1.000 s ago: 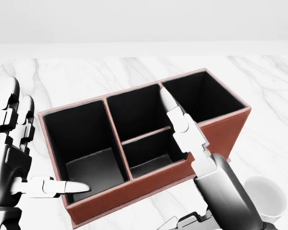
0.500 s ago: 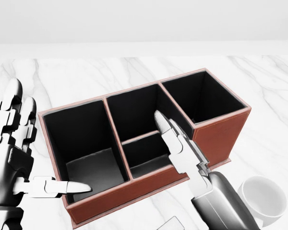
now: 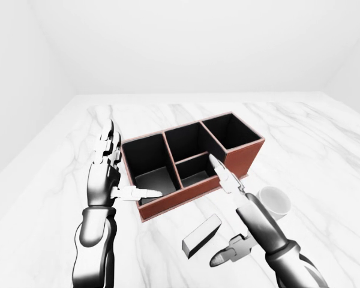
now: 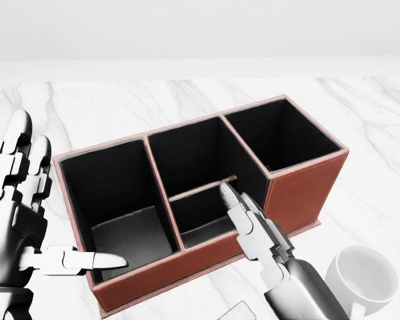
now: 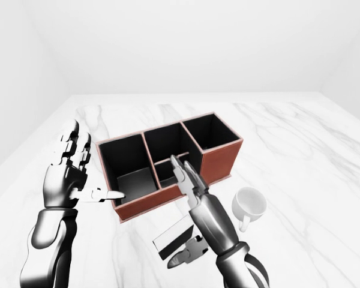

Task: Pick up the book and place it in the front compartment of the caddy.

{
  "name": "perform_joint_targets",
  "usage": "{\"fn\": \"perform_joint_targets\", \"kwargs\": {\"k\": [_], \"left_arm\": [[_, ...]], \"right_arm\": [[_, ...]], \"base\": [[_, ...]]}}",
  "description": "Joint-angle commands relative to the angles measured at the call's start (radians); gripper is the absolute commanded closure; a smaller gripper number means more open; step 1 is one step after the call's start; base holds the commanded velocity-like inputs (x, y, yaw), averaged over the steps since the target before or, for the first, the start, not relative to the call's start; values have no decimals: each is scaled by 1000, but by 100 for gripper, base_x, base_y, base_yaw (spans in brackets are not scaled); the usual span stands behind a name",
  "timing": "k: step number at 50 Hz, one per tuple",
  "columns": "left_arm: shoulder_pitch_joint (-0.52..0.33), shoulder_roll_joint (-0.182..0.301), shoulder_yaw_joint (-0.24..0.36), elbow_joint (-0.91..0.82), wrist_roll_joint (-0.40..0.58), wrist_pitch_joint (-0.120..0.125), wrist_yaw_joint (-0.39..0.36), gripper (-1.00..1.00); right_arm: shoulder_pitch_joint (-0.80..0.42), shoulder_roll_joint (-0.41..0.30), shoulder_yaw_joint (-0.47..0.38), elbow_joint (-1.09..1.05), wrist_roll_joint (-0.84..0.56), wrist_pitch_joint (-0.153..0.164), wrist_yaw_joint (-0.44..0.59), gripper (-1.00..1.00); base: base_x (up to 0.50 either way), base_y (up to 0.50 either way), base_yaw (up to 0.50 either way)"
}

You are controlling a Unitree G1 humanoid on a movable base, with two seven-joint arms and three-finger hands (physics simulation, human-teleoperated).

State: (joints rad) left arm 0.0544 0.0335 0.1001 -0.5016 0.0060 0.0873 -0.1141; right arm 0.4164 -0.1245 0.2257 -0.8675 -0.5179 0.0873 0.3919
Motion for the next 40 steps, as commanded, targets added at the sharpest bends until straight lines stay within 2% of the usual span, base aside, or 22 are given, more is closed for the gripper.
{"fn": "perform_joint_targets", "kwargs": {"k": [1, 7, 12, 15, 22, 30, 40], "left_arm": [[2, -1, -2, 1, 1, 0, 0, -100], [1, -1, -3, 4, 2, 0, 1, -100], [1, -1, -4, 5, 3, 0, 1, -100], [2, -1, -5, 2, 3, 0, 1, -100], [3, -2, -4, -9, 0, 0, 1, -100], [4, -2, -10, 8, 4, 0, 1, -100], [3, -1, -4, 2, 1, 0, -1, -100]], "right_arm": [[33, -9, -1, 15, -26, 0, -16, -100], [49, -7, -9, 11, -39, -8, -13, -100], [65, -9, -5, 13, -54, -38, -23, -100], [73, -11, -1, 8, -62, -45, -25, -100], [102, -28, 13, 37, -78, -103, -57, -100], [108, -31, 13, 41, -88, -123, -60, -100], [120, -44, 39, 70, -127, -167, -96, -100]], "base": [[0, 0, 0], [0, 0, 0], [0, 0, 0], [0, 0, 0], [0, 0, 0], [0, 0, 0], [0, 0, 0]]}}
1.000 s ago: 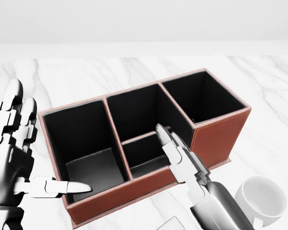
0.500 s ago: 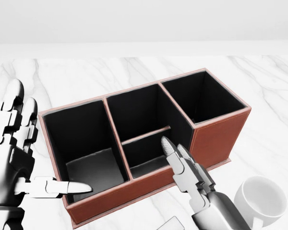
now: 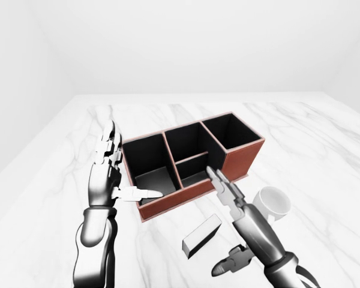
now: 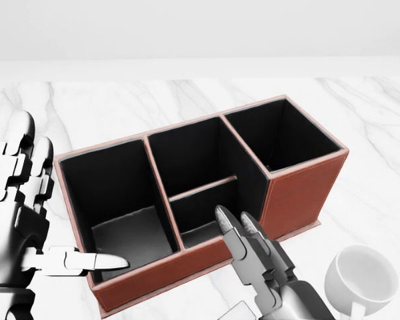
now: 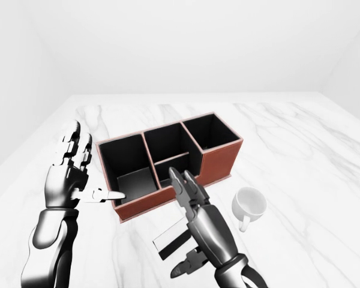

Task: Pick up the book and place it in the front compartment of the caddy.

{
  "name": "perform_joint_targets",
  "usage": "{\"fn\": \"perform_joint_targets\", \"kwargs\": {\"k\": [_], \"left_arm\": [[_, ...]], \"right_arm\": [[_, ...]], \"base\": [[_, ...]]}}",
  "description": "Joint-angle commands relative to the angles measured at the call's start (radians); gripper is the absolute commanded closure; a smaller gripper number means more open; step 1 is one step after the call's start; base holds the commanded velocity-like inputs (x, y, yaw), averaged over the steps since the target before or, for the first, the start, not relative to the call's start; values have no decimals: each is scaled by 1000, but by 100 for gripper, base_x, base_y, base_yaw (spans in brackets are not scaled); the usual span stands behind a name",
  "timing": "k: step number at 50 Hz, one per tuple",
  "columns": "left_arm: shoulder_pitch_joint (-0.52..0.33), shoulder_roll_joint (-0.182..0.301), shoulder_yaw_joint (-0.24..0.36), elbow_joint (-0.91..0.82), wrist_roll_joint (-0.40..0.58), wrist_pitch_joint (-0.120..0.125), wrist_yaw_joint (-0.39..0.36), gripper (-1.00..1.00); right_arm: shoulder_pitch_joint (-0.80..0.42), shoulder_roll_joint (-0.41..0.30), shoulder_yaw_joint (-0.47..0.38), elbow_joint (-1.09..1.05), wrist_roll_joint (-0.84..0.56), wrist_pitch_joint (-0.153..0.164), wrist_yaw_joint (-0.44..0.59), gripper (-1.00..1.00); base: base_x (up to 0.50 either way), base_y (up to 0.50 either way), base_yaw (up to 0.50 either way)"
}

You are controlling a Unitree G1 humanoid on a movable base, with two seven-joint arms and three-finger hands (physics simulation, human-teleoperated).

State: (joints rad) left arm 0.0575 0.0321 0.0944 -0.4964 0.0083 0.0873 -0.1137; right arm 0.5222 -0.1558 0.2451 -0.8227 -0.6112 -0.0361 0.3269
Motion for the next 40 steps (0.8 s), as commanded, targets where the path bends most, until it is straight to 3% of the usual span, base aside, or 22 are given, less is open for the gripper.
{"fn": "perform_joint_targets", "kwargs": {"k": [1, 40], "left_arm": [[0, 1, 3, -9, -2, 0, -1, -100], [0, 0, 1, 1, 0, 0, -1, -100]], "right_arm": [[13, -14, 21, 28, -37, -46, -34, -100], [-64, -28, 98, 180, -187, -51, -151, -100]], "base": [[0, 0, 0], [0, 0, 0]]}}
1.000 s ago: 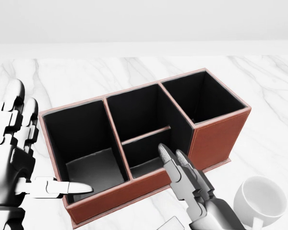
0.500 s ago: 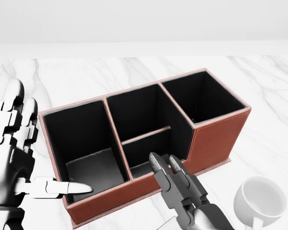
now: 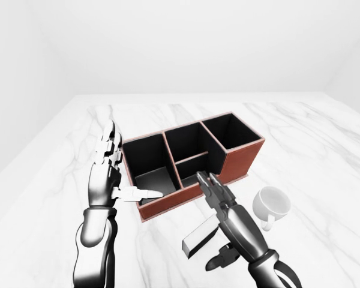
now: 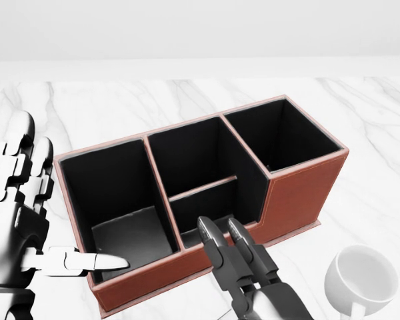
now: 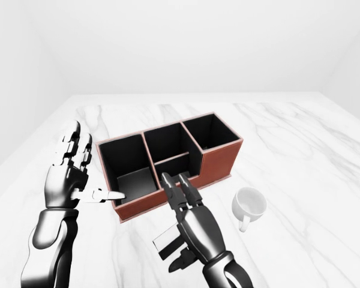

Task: Pick up the book and place it in the front compartment of the caddy.

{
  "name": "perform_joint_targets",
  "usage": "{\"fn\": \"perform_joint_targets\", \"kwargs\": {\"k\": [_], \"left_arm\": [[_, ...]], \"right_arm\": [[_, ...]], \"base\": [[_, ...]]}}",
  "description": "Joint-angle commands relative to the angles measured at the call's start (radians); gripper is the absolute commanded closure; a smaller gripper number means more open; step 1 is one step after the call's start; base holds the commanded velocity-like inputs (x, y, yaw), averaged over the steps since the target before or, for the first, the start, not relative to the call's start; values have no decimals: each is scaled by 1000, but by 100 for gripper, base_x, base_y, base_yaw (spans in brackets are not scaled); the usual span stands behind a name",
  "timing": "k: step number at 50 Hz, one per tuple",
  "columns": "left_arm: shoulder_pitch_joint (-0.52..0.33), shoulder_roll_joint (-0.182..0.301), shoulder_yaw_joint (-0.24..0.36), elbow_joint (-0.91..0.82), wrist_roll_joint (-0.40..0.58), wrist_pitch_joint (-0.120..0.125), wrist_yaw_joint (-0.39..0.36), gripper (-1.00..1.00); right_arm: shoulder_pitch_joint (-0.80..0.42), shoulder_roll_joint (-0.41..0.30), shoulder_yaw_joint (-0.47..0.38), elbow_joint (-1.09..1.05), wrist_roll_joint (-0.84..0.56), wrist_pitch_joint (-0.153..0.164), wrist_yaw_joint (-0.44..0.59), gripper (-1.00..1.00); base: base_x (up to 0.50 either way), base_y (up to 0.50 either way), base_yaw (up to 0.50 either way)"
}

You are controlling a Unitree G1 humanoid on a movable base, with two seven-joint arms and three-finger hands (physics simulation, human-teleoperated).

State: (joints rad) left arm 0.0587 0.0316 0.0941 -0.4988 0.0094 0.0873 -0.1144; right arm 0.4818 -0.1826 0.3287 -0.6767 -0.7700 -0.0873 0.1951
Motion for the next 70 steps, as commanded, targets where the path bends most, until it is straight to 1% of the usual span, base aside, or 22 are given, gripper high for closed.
{"fn": "perform_joint_targets", "kwargs": {"k": [1, 37, 49, 70], "left_arm": [[0, 1, 2, 3, -1, 0, -1, -100], [-2, 1, 3, -1, -3, 0, -2, -100], [-1, 1, 4, -1, -3, 0, -3, -100], [-2, 0, -2, 4, 1, 0, -2, -100]], "right_arm": [[-28, 2, 15, 34, -31, 0, -16, -100], [-60, 2, 49, 124, -109, 0, -54, -100], [-58, -3, 60, 175, -123, 0, -92, -100], [-71, -2, 69, 239, -160, 0, -120, -100]], "base": [[0, 0, 0], [0, 0, 0], [0, 0, 0], [0, 0, 0]]}}
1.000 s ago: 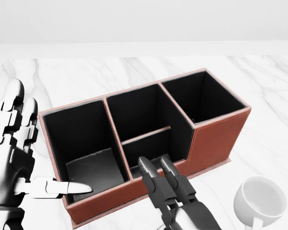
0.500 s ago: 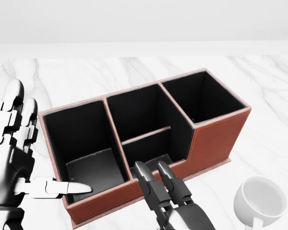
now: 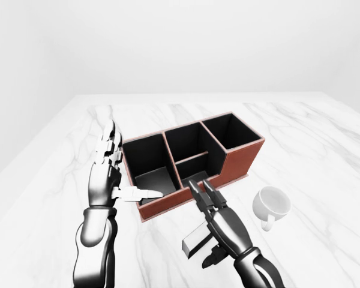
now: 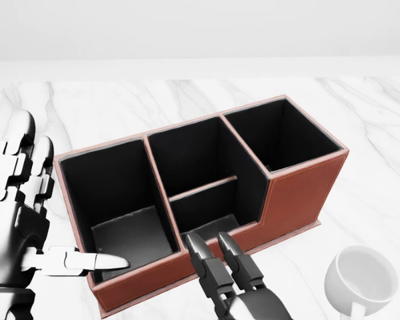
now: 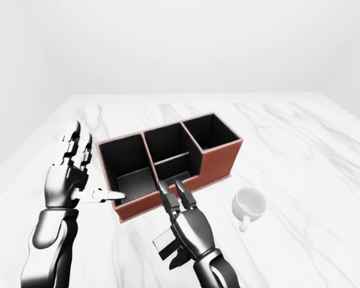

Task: Pick up the book and place it in the front compartment of the caddy.

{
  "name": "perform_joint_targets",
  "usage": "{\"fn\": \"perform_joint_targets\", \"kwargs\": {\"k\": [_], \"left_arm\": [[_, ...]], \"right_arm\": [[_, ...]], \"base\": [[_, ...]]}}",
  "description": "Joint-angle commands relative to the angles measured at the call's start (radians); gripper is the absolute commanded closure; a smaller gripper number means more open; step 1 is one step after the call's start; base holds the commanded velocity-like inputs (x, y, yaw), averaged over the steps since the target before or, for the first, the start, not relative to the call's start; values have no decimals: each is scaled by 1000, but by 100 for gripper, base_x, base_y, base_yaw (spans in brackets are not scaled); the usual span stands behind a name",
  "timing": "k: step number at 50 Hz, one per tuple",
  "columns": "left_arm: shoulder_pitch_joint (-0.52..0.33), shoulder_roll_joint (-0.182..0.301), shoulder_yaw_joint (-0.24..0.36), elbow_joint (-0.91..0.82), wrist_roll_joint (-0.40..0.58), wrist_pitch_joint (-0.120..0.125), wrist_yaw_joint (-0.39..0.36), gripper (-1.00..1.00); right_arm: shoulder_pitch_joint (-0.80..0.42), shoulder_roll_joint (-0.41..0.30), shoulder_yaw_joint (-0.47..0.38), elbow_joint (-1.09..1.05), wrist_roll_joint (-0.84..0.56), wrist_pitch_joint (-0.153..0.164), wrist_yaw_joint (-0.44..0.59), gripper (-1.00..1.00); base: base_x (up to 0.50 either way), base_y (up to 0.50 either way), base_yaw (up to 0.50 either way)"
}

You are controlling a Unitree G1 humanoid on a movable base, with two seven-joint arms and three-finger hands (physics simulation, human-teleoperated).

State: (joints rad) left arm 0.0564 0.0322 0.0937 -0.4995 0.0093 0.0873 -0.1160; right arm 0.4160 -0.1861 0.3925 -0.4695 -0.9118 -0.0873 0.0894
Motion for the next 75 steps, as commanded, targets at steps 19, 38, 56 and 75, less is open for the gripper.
{"fn": "perform_joint_targets", "kwargs": {"k": [19, 38, 56, 75], "left_arm": [[0, -1, -6, 10, 2, 0, 1, -100], [1, 0, -5, 14, 3, 0, 0, -100], [2, -1, -9, 18, 6, 0, 0, -100], [0, -1, -8, 17, 5, 0, 0, -100]], "right_arm": [[-26, 8, 18, 64, -27, 0, -22, -100], [-77, 31, 6, 149, -40, 0, -39, -100], [-88, 46, -19, 197, -55, 0, -49, -100], [-86, 45, -14, 233, -74, 0, -71, -100]], "base": [[0, 0, 0], [0, 0, 0], [0, 0, 0], [0, 0, 0]]}}
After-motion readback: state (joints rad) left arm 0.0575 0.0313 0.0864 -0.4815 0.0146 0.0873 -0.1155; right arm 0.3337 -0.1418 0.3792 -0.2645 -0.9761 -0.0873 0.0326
